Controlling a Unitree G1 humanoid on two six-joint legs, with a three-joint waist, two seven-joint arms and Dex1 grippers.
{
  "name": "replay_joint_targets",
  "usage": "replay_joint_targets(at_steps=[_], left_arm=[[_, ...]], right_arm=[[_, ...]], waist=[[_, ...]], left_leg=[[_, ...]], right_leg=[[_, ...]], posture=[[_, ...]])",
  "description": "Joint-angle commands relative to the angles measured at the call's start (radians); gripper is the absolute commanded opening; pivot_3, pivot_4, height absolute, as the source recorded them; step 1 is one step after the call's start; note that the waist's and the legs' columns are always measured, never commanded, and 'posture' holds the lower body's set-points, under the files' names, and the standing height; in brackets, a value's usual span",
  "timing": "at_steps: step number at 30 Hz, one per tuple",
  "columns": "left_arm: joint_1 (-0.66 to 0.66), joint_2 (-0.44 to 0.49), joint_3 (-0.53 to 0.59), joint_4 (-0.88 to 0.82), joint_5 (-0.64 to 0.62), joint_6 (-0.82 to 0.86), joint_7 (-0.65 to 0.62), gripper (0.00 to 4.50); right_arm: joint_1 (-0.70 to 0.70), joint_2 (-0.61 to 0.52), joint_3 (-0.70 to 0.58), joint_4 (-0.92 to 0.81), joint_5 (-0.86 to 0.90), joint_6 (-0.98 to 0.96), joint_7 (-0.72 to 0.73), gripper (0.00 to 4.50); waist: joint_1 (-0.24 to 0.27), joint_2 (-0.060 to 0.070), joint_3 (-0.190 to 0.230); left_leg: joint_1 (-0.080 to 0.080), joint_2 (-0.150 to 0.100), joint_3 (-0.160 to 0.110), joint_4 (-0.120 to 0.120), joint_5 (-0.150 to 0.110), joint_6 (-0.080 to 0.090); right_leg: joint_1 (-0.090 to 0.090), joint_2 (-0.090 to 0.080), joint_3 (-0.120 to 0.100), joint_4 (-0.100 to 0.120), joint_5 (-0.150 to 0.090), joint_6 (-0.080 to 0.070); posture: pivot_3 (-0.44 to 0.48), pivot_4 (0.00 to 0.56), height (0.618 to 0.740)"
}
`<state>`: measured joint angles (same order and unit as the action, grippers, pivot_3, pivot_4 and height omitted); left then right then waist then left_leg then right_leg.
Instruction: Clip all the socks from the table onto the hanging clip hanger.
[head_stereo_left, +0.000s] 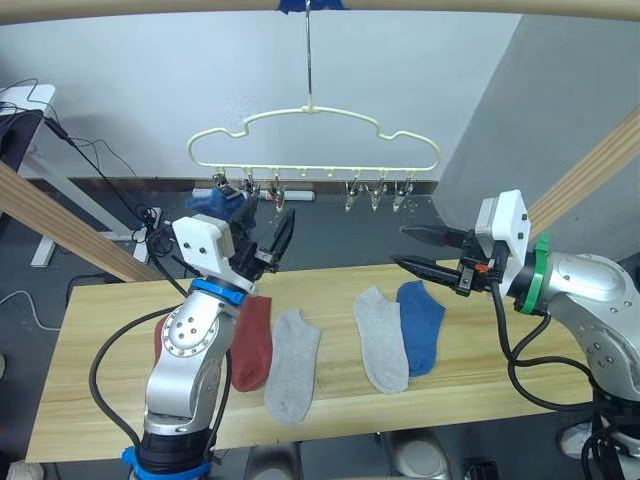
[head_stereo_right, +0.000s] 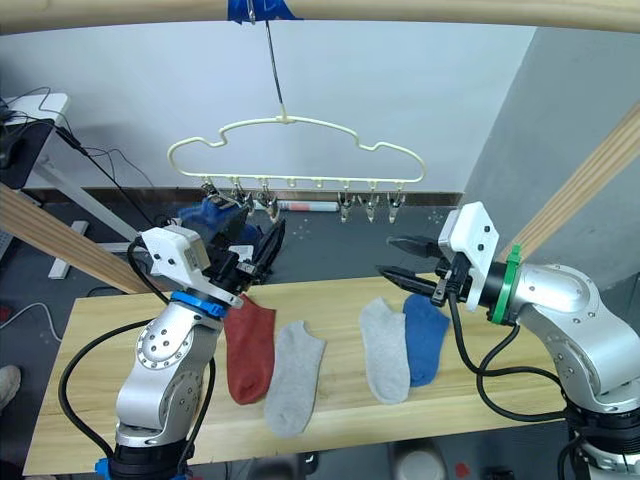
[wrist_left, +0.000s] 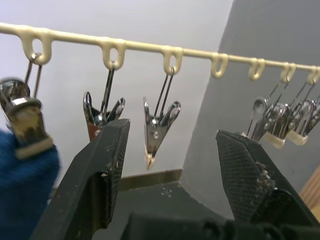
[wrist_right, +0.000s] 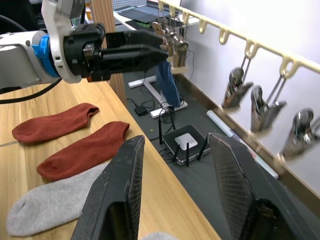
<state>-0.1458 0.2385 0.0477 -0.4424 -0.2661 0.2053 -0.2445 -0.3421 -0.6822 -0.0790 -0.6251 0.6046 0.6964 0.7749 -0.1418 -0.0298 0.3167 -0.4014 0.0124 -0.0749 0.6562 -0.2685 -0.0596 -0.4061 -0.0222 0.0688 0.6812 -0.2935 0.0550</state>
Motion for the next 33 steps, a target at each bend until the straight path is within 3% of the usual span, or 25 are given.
replay_joint_targets(at_steps=[1, 6, 20, 33], left_arm=[[-0.005, -0.019, 0.007, -0.016, 0.018, -0.03, 0.025, 3.04], [0.006, -0.03, 0.003, -0.029, 0.02, -0.039, 0.019, 1.91], [-0.027, -0.073, 0.03, -0.03, 0.014, 0.06, 0.113, 1.91], [-0.073, -0.077, 0.044, 0.02, 0.021, 0.044, 0.109, 1.91]], right_arm=[[0.002, -0.019, -0.029, -0.047, 0.02, -0.004, -0.013, 2.08], [0.003, -0.028, -0.027, -0.046, 0.03, -0.006, -0.024, 2.12], [0.005, -0.03, -0.016, -0.046, 0.031, -0.007, -0.036, 2.12], [0.007, -0.04, -0.019, -0.042, 0.028, -0.006, -0.039, 2.12]], waist=[[0.0, 0.0, 0.0], [-0.001, 0.0, 0.0], [0.0, 0.0, 0.0], [-0.001, 0.0, 0.0]], left_leg=[[0.0, 0.0, 0.0, 0.001, 0.0, 0.0], [-0.001, 0.0, 0.0, 0.005, -0.001, 0.001], [-0.001, 0.0, 0.0, 0.005, -0.001, 0.001], [-0.002, -0.001, 0.001, 0.005, -0.001, 0.001]], right_leg=[[0.0, 0.0, 0.0, 0.0, 0.0, 0.0], [0.001, 0.0, 0.0, 0.0, 0.001, 0.002], [0.001, 0.001, 0.0, 0.0, 0.001, 0.002], [0.001, 0.001, 0.0, 0.0, 0.001, 0.002]], posture=[[-0.285, 0.318, 0.74], [-0.285, 0.318, 0.74], [-0.284, 0.317, 0.74], [-0.291, 0.318, 0.74]])
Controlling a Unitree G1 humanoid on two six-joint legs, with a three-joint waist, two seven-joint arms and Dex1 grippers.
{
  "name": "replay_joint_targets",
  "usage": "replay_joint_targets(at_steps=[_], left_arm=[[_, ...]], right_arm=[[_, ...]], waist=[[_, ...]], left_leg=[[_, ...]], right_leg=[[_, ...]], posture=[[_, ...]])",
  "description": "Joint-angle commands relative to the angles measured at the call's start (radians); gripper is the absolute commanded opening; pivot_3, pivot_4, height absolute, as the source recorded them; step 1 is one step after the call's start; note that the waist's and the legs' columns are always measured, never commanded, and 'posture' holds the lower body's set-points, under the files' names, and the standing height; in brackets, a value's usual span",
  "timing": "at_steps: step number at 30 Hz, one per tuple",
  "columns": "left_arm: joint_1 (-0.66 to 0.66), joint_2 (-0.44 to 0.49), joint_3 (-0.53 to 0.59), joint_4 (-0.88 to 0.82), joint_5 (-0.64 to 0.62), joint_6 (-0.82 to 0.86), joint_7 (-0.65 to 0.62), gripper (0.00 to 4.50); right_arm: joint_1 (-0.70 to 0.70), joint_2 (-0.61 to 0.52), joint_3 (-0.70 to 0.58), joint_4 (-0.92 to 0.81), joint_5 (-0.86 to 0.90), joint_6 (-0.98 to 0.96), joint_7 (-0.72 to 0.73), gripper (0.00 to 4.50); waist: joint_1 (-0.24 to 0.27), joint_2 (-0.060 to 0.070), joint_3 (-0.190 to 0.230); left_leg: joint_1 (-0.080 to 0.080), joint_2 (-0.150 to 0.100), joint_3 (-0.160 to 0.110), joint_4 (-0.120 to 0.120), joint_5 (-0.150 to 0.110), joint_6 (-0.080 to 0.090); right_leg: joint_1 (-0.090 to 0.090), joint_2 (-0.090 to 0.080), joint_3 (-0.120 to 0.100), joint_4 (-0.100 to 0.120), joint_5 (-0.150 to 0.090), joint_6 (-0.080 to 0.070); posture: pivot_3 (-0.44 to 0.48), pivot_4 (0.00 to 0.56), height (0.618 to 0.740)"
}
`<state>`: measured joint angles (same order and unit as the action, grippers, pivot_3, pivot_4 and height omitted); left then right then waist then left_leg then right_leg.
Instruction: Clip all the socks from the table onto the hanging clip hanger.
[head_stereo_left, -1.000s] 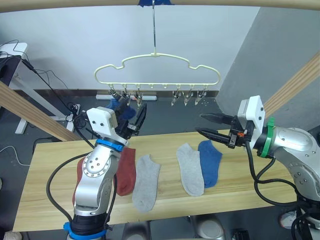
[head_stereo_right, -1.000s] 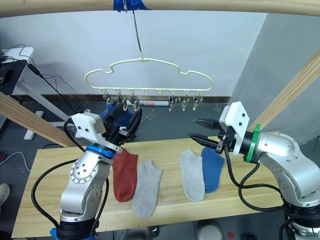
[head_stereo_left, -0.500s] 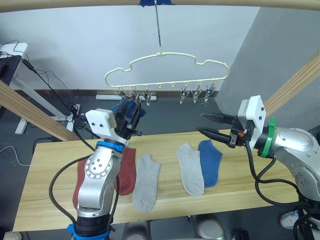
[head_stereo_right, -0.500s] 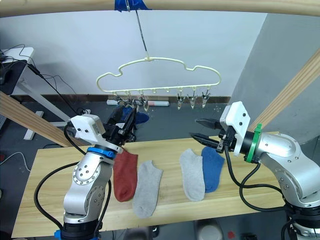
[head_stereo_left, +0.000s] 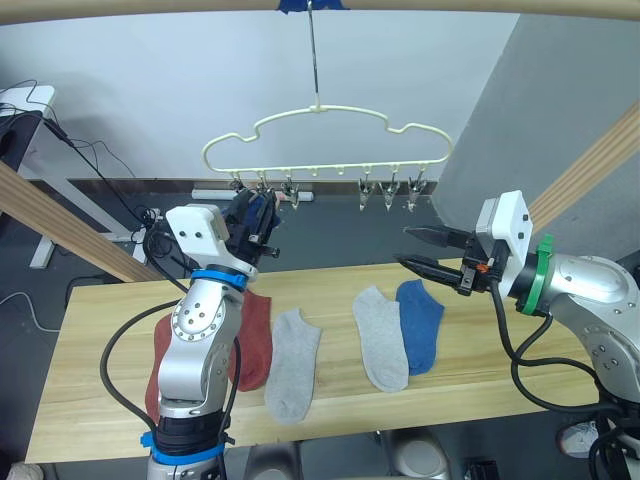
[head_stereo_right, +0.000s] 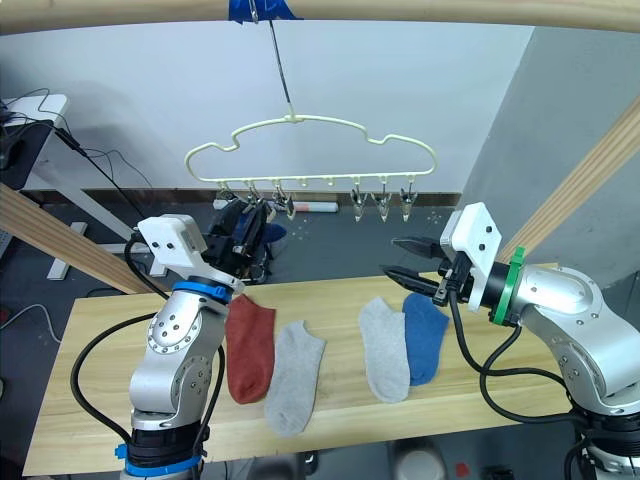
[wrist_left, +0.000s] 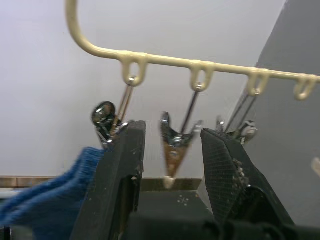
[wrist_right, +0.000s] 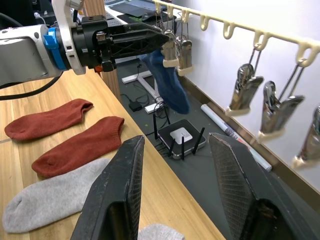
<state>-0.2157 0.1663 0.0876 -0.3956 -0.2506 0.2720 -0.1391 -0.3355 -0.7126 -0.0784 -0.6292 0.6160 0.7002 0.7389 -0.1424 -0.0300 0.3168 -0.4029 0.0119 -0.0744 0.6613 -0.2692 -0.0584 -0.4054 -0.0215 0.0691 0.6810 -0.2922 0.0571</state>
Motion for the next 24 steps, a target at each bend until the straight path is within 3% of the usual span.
replay_joint_targets(at_steps=[1, 24], left_arm=[[-0.003, -0.005, 0.003, -0.026, 0.005, -0.022, 0.003, 1.91], [-0.06, 0.008, 0.011, 0.011, -0.006, -0.032, -0.034, 1.91]], right_arm=[[0.0, -0.009, -0.019, -0.039, 0.017, -0.009, -0.004, 2.12], [0.008, -0.004, -0.014, -0.048, 0.024, -0.009, -0.021, 2.12]], waist=[[0.0, 0.0, 0.0], [0.0, 0.0, 0.0]], left_leg=[[0.0, 0.0, 0.0, 0.0, 0.0, 0.0], [0.0, 0.0, 0.0, 0.0, 0.0, 0.0]], right_leg=[[0.0, 0.0, 0.0, 0.0, 0.0, 0.0], [0.0, 0.0, 0.0, 0.0, 0.0, 0.0]], posture=[[-0.291, 0.318, 0.74], [-0.29, 0.32, 0.74]])
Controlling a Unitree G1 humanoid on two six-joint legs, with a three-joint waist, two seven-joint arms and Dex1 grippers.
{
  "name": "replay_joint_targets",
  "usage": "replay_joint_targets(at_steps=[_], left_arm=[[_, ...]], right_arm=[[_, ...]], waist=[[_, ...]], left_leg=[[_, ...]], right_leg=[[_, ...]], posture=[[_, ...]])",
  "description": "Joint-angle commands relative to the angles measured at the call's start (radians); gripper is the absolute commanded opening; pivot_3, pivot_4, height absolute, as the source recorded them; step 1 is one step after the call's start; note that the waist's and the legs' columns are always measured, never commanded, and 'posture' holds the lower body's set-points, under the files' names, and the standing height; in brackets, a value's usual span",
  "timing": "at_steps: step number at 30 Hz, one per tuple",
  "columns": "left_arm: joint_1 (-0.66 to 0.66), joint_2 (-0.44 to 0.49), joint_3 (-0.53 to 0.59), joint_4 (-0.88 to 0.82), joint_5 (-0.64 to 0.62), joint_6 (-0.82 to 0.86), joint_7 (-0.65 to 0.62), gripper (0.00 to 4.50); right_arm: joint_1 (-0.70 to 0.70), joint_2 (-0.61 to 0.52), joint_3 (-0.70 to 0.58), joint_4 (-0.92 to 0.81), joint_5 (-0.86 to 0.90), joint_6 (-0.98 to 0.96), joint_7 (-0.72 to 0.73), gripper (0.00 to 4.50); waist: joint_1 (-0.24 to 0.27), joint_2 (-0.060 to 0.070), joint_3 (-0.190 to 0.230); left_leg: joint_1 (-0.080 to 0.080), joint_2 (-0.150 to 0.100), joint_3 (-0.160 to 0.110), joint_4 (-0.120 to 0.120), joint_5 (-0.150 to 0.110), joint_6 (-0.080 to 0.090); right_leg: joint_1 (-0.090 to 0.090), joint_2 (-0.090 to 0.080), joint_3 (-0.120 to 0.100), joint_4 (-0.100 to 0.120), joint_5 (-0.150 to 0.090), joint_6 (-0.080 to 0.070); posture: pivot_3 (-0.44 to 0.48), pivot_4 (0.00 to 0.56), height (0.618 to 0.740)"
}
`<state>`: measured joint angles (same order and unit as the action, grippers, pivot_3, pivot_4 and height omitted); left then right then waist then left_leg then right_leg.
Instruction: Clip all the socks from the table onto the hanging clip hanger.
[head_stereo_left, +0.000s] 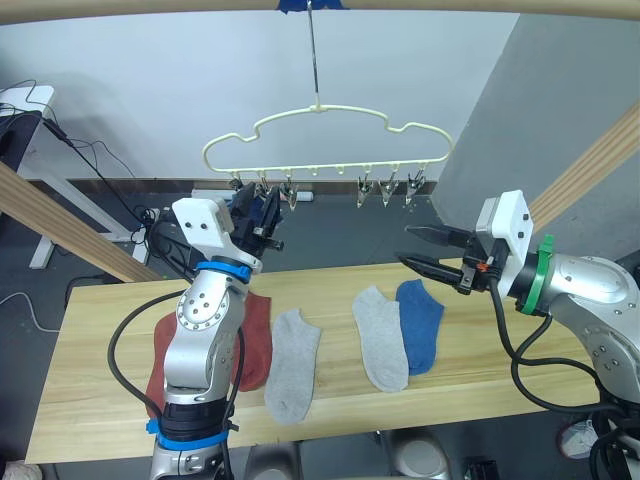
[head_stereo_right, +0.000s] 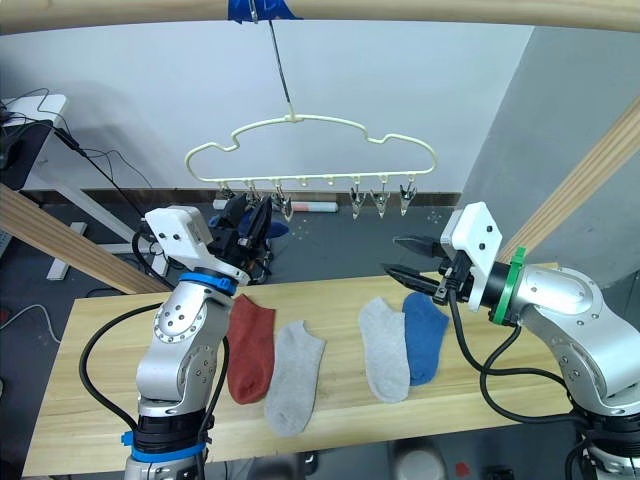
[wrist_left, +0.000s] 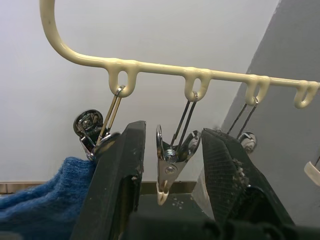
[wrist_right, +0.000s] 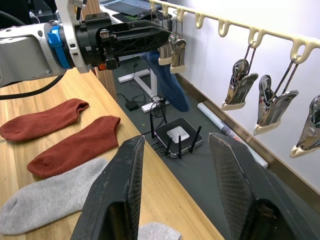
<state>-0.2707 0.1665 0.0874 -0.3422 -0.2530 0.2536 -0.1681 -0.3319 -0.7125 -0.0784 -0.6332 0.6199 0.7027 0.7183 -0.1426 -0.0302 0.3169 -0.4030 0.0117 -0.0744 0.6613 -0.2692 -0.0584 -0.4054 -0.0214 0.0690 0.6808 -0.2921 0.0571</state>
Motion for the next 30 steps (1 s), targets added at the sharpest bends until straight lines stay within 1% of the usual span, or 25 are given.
replay_joint_targets(at_steps=[1, 8, 11, 12, 14, 18, 23, 25, 28, 29, 30], left_arm=[[-0.005, 0.009, 0.012, -0.044, -0.005, -0.012, -0.005, 1.91], [-0.012, 0.01, 0.016, -0.043, -0.005, -0.009, 0.003, 1.91], [-0.008, 0.01, 0.012, -0.047, -0.006, -0.005, -0.002, 1.34], [-0.008, 0.01, 0.013, -0.047, -0.007, -0.004, -0.001, 1.01], [-0.008, 0.01, 0.013, -0.048, -0.008, -0.005, -0.002, 0.55], [-0.005, 0.014, 0.015, -0.054, -0.008, -0.004, -0.004, 0.01], [0.001, 0.021, 0.019, -0.063, -0.007, 0.006, -0.004, 0.01], [0.003, 0.026, 0.023, -0.069, -0.009, 0.01, -0.004, 0.01], [0.005, 0.036, 0.027, -0.075, -0.009, 0.017, -0.002, 0.01], [0.006, 0.041, 0.028, -0.08, -0.01, 0.022, -0.004, 0.0], [0.008, 0.045, 0.03, -0.085, -0.011, 0.029, -0.004, 0.0]], right_arm=[[0.004, -0.004, -0.013, -0.042, 0.019, -0.012, -0.001, 2.12], [0.004, -0.002, -0.009, -0.043, 0.02, -0.012, -0.002, 2.12], [0.002, -0.001, -0.008, -0.043, 0.021, -0.011, -0.003, 2.12], [0.0, 0.0, -0.008, -0.042, 0.022, -0.01, -0.003, 2.12], [0.0, 0.001, -0.008, -0.042, 0.023, -0.01, -0.004, 2.12], [-0.001, 0.001, -0.005, -0.042, 0.025, -0.008, -0.006, 2.12], [0.022, -0.003, 0.013, -0.045, 0.005, 0.0, -0.022, 2.12], [0.056, -0.013, 0.044, -0.048, -0.05, 0.023, -0.068, 2.12], [0.12, 0.011, 0.069, -0.052, -0.096, 0.063, -0.157, 2.12], [0.162, 0.044, 0.083, -0.049, -0.128, 0.08, -0.221, 2.48], [0.202, 0.081, 0.103, -0.04, -0.167, 0.099, -0.291, 2.7]], waist=[[0.0, 0.0, 0.0], [0.0, 0.0, 0.0], [0.0, 0.0, 0.0], [0.0, 0.0, 0.0], [0.0, 0.0, 0.0], [0.0, 0.0, 0.0], [0.0, 0.0, 0.0], [0.0, 0.0, 0.0], [0.001, 0.0, 0.0], [0.002, 0.0, 0.0], [0.002, 0.0, 0.0]], left_leg=[[0.0, 0.0, 0.0, 0.0, 0.0, 0.0], [0.0, 0.0, 0.0, 0.0, 0.0, 0.0], [0.0, 0.0, 0.0, 0.0, 0.0, 0.0], [0.0, 0.0, 0.0, 0.0, 0.0, 0.0], [0.0, 0.0, 0.0, 0.0, 0.0, 0.0], [0.0, 0.0, 0.0, 0.0, 0.0, 0.0], [0.0, 0.0, 0.0, 0.0, 0.0, 0.0], [0.0, 0.0, 0.0, 0.0, 0.0, 0.0], [0.0, 0.0, 0.0, 0.0, 0.0, 0.0], [0.0, 0.0, 0.0, 0.0, 0.0, 0.0], [0.0, 0.0, 0.0, 0.0, 0.0, 0.0]], right_leg=[[0.0, 0.0, 0.0, 0.0, 0.0, 0.0], [0.0, 0.0, 0.0, 0.0, 0.0, 0.0], [0.0, 0.0, 0.0, 0.0, 0.0, 0.0], [0.0, 0.0, 0.0, 0.0, 0.0, 0.0], [0.0, 0.0, 0.0, 0.0, 0.0, 0.0], [0.0, 0.0, 0.0, 0.0, 0.0, 0.0], [0.0, 0.0, 0.0, 0.0, 0.0, 0.0], [0.0, 0.0, 0.0, 0.0, 0.0, 0.0], [0.0, 0.0, 0.0, 0.0, 0.0, 0.0], [0.0, 0.0, 0.0, 0.0, 0.0, 0.0], [0.0, 0.0, 0.0, 0.0, 0.0, 0.0]], posture=[[-0.29, 0.32, 0.74], [-0.285, 0.323, 0.74], [-0.285, 0.324, 0.74], [-0.285, 0.324, 0.74], [-0.285, 0.322, 0.74], [-0.283, 0.323, 0.74], [-0.281, 0.322, 0.74], [-0.276, 0.324, 0.74], [-0.27, 0.326, 0.74], [-0.265, 0.327, 0.74], [-0.265, 0.327, 0.74]])
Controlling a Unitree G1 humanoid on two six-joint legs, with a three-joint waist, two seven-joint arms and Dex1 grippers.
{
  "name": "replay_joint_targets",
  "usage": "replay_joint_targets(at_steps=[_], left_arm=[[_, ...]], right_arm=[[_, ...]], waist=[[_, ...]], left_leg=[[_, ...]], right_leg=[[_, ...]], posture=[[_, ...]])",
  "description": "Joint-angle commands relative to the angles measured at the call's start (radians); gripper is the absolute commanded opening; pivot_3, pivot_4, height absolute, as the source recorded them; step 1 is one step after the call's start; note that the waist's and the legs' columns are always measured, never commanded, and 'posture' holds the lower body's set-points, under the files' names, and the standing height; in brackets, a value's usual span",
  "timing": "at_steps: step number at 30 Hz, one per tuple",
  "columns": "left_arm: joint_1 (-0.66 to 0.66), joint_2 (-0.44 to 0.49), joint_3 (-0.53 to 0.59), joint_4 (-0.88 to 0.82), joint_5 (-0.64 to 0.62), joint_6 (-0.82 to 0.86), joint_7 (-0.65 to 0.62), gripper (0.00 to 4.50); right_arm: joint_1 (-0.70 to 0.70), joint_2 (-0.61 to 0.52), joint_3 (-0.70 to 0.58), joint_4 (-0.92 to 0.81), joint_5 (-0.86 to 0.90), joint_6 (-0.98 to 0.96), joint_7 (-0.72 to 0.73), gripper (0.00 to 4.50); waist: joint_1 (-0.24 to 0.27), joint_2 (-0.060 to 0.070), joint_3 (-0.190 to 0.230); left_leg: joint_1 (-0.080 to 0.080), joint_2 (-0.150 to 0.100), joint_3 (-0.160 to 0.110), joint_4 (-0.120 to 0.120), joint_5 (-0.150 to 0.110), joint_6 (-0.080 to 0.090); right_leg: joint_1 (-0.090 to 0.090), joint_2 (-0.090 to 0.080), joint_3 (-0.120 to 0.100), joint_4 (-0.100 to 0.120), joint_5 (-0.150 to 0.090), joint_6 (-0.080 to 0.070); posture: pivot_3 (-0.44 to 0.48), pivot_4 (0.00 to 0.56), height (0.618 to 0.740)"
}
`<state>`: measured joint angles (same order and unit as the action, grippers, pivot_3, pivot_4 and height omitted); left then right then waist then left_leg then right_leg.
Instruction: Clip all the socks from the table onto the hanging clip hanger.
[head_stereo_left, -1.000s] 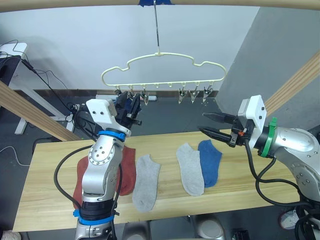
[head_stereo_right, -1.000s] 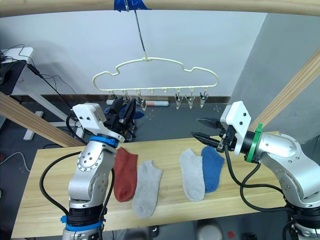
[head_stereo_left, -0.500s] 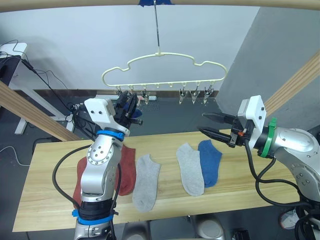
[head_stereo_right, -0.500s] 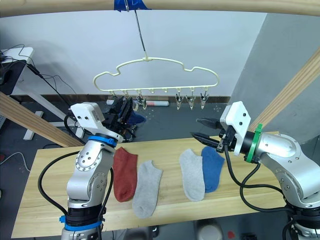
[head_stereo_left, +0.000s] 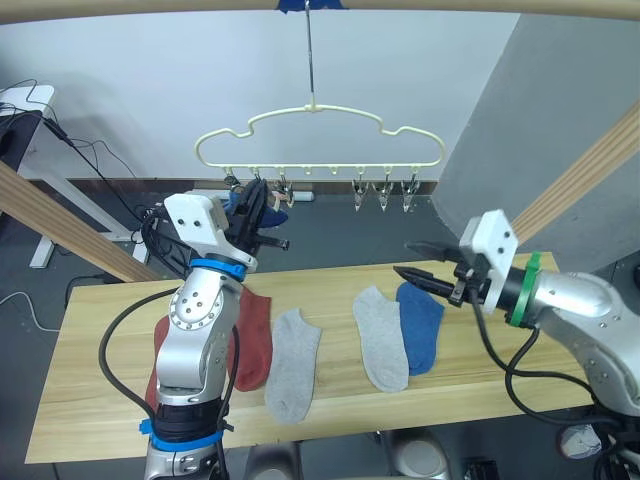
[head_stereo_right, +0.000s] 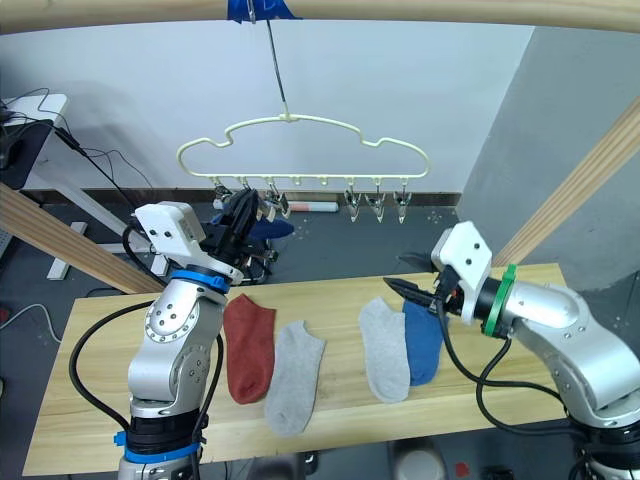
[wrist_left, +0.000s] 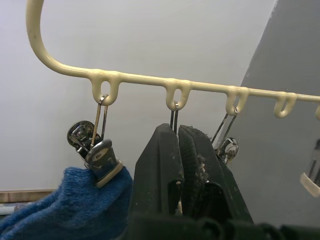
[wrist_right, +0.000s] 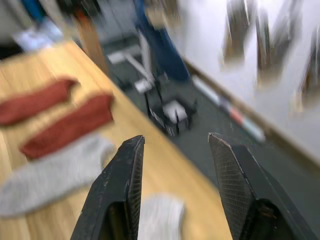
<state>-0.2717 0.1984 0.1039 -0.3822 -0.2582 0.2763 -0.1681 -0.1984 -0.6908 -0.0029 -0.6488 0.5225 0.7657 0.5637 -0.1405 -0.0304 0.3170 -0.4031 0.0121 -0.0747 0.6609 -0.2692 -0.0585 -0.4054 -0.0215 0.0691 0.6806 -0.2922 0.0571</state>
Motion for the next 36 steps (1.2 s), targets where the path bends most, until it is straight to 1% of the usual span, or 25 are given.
replay_joint_targets(at_steps=[1, 3, 5, 9, 13, 19, 23, 24, 25, 27, 28, 31, 33, 36], left_arm=[[0.012, 0.017, 0.014, -0.049, -0.007, 0.012, -0.005, 0.0], [0.019, 0.024, 0.015, -0.057, -0.009, 0.022, -0.009, 0.0], [0.022, 0.029, 0.013, -0.062, -0.011, 0.027, -0.011, 0.0], [0.019, 0.031, 0.011, -0.066, -0.016, 0.038, -0.014, 0.0], [0.017, 0.029, 0.013, -0.071, -0.019, 0.047, -0.016, 0.0], [0.02, 0.026, 0.014, -0.078, -0.024, 0.062, -0.017, 0.0], [0.021, 0.029, 0.018, -0.081, -0.028, 0.066, -0.019, 0.0], [0.021, 0.032, 0.025, -0.084, -0.037, 0.073, -0.022, 0.0], [0.021, 0.033, 0.029, -0.086, -0.043, 0.078, -0.023, 0.0], [0.021, 0.04, 0.035, -0.09, -0.054, 0.085, -0.028, 0.0], [0.021, 0.044, 0.038, -0.093, -0.061, 0.091, -0.031, 0.0], [0.021, 0.066, 0.06, -0.106, -0.092, 0.12, -0.043, 0.0], [0.018, 0.078, 0.076, -0.112, -0.119, 0.144, -0.053, 0.0], [0.003, 0.1, 0.102, -0.128, -0.185, 0.199, -0.068, 0.0]], right_arm=[[0.106, 0.102, 0.048, -0.01, -0.116, 0.045, -0.21, 3.0], [0.172, 0.183, 0.097, 0.057, -0.2, 0.02, -0.311, 3.72], [0.206, 0.238, 0.129, 0.145, -0.276, -0.037, -0.366, 4.36], [0.21, 0.304, 0.156, 0.308, -0.362, -0.168, -0.39, 4.36], [0.174, 0.366, 0.135, 0.458, -0.394, -0.281, -0.393, 4.36], [0.078, 0.465, 0.065, 0.656, -0.377, -0.313, -0.409, 4.36], [0.072, 0.481, 0.062, 0.688, -0.395, -0.259, -0.402, 4.36], [0.083, 0.477, 0.069, 0.682, -0.403, -0.245, -0.4, 4.01], [0.092, 0.475, 0.074, 0.678, -0.409, -0.236, -0.397, 3.83], [0.104, 0.472, 0.079, 0.668, -0.418, -0.23, -0.393, 3.22], [0.106, 0.472, 0.079, 0.663, -0.423, -0.232, -0.392, 2.85], [0.114, 0.47, 0.084, 0.638, -0.44, -0.243, -0.388, 1.95], [0.12, 0.462, 0.097, 0.62, -0.453, -0.253, -0.379, 1.22], [0.133, 0.43, 0.116, 0.564, -0.463, -0.272, -0.342, 0.22]], waist=[[0.0, 0.0, 0.0], [0.0, 0.0, 0.0], [-0.001, 0.0, 0.0], [-0.004, 0.001, 0.0], [-0.005, 0.001, 0.0], [-0.005, 0.001, 0.001], [-0.003, 0.001, 0.001], [-0.002, 0.001, 0.001], [-0.002, 0.001, 0.001], [-0.002, 0.001, 0.001], [-0.002, 0.001, 0.001], [-0.002, 0.001, 0.001], [-0.001, 0.001, 0.0], [0.0, 0.001, 0.001]], left_leg=[[0.0, 0.0, 0.0, 0.0, 0.0, 0.0], [0.0, 0.0, 0.0, 0.0, 0.0, 0.0], [0.0, 0.001, 0.0, -0.001, 0.0, 0.0], [0.001, 0.0, 0.001, 0.0, 0.0, 0.0], [0.002, 0.0, 0.001, 0.0, 0.0, 0.0], [0.001, 0.001, 0.001, 0.0, 0.0, 0.0], [0.001, 0.001, 0.001, 0.0, 0.0, 0.0], [0.001, 0.001, 0.001, 0.0, 0.0, 0.0], [0.001, 0.001, 0.0, 0.0, 0.0, 0.0], [0.002, 0.001, 0.0, 0.0, 0.0, 0.0], [0.002, 0.001, 0.0, 0.0, 0.0, 0.0], [0.002, 0.001, 0.0, 0.0, 0.0, 0.0], [0.002, 0.001, 0.0, 0.0, 0.0, 0.0], [0.002, 0.001, 0.0, 0.0, 0.0, 0.0]], right_leg=[[0.0, 0.0, 0.0, 0.0, 0.0, 0.0], [0.0, 0.0, 0.0, 0.0, 0.0, 0.0], [-0.001, 0.001, 0.001, 0.0, 0.0, 0.0], [-0.001, 0.0, 0.004, 0.0, 0.001, 0.002], [-0.001, 0.003, 0.003, 0.0, 0.002, 0.001], [-0.001, 0.003, 0.003, 0.0, 0.002, 0.001], [-0.001, 0.002, 0.003, 0.0, 0.002, 0.0], [0.0, 0.002, 0.002, 0.0, 0.002, 0.0], [0.0, 0.002, 0.002, 0.0, 0.002, 0.0], [0.0, 0.002, 0.003, 0.0, 0.002, 0.0], [0.0, 0.002, 0.002, 0.0, 0.002, 0.0], [0.0, 0.002, 0.002, 0.0, 0.002, 0.0], [0.0, 0.002, 0.002, 0.0, 0.002, 0.0], [0.0, 0.002, 0.002, 0.0, 0.002, 0.0]], posture=[[-0.265, 0.327, 0.74], [-0.26, 0.331, 0.74], [-0.26, 0.331, 0.74], [-0.258, 0.333, 0.74], [-0.251, 0.333, 0.74], [-0.251, 0.333, 0.74], [-0.233, 0.327, 0.74], [-0.233, 0.327, 0.74], [-0.228, 0.326, 0.74], [-0.228, 0.326, 0.74], [-0.228, 0.326, 0.74], [-0.228, 0.326, 0.74], [-0.224, 0.322, 0.74], [-0.224, 0.322, 0.74]])
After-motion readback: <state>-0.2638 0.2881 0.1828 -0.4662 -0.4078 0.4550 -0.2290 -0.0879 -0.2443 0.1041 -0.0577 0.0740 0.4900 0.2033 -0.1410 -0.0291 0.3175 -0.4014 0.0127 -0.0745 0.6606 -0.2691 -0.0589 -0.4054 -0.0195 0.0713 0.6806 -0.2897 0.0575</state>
